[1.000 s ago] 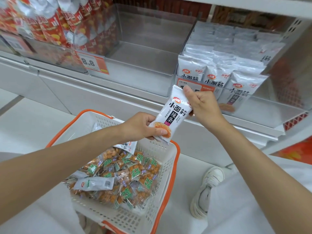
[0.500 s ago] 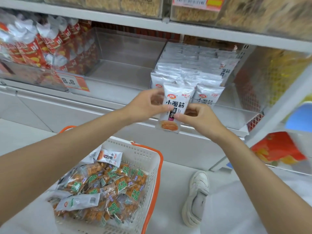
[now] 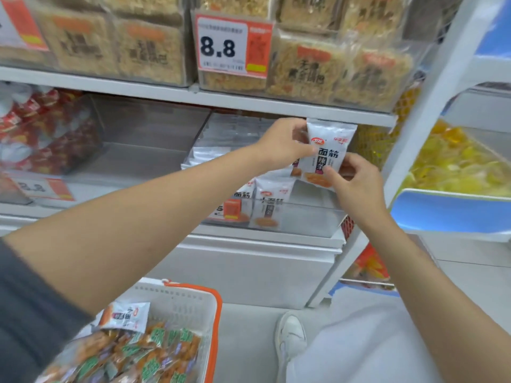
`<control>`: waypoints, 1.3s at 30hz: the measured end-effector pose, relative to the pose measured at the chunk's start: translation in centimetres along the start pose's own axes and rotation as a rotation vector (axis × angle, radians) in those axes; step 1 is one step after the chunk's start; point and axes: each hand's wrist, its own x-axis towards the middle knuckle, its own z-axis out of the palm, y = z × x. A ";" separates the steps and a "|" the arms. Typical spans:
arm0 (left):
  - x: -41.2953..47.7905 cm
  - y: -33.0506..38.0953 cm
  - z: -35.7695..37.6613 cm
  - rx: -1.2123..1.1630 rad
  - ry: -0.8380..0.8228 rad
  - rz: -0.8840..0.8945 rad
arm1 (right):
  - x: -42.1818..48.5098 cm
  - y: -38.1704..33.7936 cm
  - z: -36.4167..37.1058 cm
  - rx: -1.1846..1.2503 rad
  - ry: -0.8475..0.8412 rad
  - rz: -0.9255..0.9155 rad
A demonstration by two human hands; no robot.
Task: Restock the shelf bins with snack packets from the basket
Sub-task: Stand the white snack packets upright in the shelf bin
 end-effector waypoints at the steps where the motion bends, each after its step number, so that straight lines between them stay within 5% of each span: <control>1: 0.8 -0.5 0.2 0.021 0.002 -0.011 | 0.6 0.6 0.5 -0.030 -0.013 0.024; 5: 4.8 -3.5 0.0 0.147 0.066 -0.113 | 3.6 3.6 3.4 -0.165 -0.088 0.155; 10: 9.5 -5.5 -0.3 0.389 -0.053 -0.212 | 8.2 6.8 7.3 -0.129 -0.180 0.349; 19: 10.9 -9.3 -1.4 0.791 -0.138 -0.121 | 13.3 8.8 11.0 -0.321 -0.361 0.426; 29: 11.1 -11.1 -1.7 0.720 -0.126 -0.123 | 11.9 9.0 12.3 -0.136 -0.236 0.461; 39: 10.0 -10.0 -1.7 0.684 -0.096 -0.158 | 11.1 8.5 11.2 -0.047 -0.283 0.484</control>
